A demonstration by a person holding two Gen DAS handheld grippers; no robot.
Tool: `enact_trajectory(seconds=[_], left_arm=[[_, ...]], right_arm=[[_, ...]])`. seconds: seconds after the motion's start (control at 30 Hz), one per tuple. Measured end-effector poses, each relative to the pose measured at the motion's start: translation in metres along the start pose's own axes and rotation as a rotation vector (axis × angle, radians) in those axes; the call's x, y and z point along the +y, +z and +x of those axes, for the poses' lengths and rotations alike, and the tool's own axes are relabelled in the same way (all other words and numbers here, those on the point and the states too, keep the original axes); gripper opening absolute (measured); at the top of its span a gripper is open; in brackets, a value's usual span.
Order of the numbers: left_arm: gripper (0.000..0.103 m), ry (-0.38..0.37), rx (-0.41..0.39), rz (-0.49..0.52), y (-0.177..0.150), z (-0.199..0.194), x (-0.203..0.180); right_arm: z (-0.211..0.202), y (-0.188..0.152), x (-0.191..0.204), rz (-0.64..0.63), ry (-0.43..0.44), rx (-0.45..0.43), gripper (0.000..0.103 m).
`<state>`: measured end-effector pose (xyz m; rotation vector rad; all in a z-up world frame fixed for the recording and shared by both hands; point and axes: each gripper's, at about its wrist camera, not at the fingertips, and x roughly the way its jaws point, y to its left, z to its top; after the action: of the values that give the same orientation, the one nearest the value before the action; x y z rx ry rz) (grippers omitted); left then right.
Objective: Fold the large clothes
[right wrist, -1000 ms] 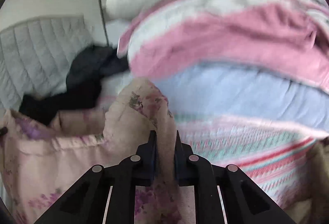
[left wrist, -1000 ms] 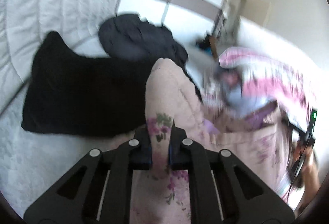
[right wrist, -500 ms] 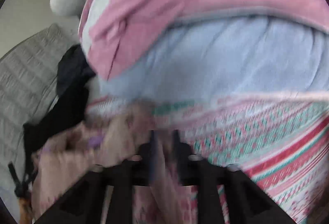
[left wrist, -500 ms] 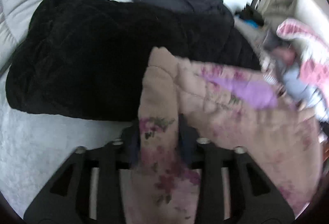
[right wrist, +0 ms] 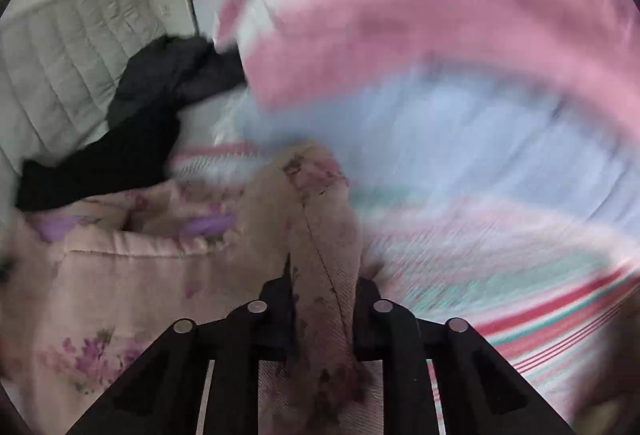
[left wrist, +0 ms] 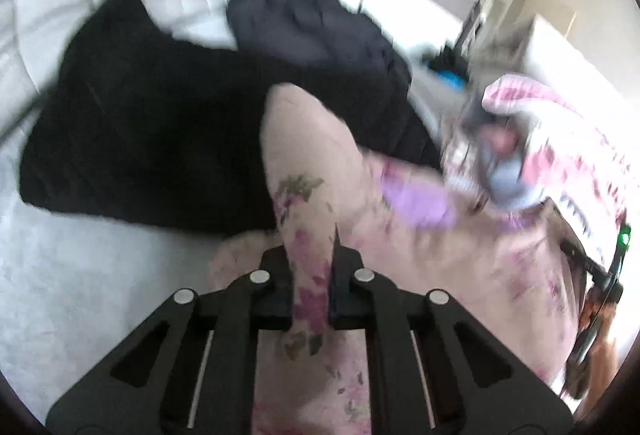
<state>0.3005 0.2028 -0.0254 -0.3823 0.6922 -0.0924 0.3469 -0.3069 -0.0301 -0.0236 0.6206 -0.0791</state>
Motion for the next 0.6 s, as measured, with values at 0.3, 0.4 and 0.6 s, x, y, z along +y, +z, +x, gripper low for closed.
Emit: enact_trajectory(seconds=[0.3, 0.4, 0.6], left_arm=[[0.014, 0.085, -0.033, 0.000, 0.019, 0.053, 0.021], [0.017, 0.130, 0.083, -0.008, 0.001, 0.095, 0.033], [0.038, 0.160, 0.149, 0.011, 0.011, 0.087, 0.031]], right_arm=[[0.063, 0.029, -0.003, 0.058, -0.048, 0.018, 0.017], [0.123, -0.003, 0.002, 0.048, -0.065, 0.209, 0.018], [0.119, -0.003, -0.001, 0.071, -0.044, 0.281, 0.032]])
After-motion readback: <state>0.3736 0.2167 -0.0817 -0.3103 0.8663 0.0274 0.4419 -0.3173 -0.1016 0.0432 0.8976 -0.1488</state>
